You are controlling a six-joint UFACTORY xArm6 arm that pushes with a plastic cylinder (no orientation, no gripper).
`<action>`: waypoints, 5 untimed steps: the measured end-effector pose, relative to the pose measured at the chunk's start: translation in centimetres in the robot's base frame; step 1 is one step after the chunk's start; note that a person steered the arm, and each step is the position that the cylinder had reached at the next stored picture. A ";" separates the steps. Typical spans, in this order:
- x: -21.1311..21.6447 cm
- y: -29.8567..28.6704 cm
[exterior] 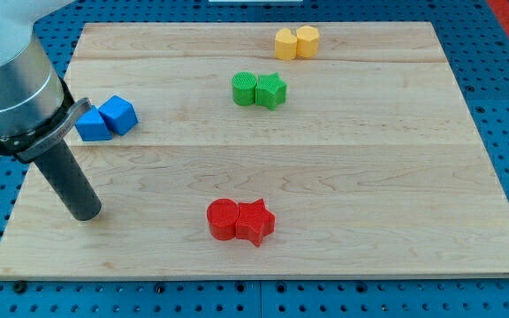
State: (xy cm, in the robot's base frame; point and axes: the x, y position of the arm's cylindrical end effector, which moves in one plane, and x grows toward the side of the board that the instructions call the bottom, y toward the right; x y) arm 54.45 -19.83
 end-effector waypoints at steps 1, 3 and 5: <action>-0.2 -0.2; -0.2 -1.9; -1.1 -3.3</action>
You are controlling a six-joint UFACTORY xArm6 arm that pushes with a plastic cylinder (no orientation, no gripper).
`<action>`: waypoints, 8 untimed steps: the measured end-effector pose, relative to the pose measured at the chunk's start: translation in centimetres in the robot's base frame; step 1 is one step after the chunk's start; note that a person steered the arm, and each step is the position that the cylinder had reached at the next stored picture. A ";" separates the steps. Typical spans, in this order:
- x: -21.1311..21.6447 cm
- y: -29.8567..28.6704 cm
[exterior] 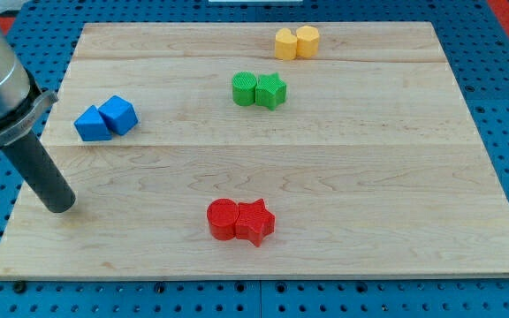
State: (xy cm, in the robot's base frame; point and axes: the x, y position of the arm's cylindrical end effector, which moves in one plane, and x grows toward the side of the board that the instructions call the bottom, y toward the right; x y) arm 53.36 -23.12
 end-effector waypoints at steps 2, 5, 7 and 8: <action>-0.1 -1.4; -0.1 -6.6; -1.0 -5.3; -4.1 -0.9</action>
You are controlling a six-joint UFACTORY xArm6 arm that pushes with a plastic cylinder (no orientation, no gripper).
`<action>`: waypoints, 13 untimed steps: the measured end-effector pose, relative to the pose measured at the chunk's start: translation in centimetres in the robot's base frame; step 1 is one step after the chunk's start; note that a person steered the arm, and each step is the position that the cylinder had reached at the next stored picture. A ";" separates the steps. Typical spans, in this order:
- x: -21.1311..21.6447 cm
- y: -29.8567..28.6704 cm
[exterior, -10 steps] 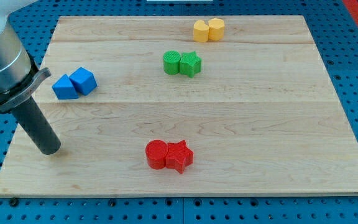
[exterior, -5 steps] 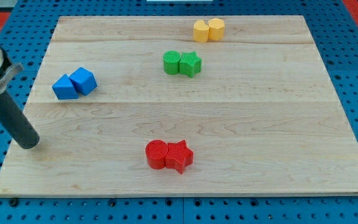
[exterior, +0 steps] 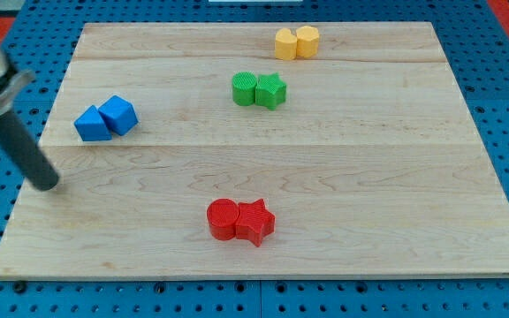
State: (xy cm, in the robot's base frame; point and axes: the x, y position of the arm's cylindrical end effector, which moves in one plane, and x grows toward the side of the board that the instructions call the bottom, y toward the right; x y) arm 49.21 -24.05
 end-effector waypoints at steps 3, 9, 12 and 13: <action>-9.0 13.7; -17.7 29.0; -16.6 24.5; -18.5 23.0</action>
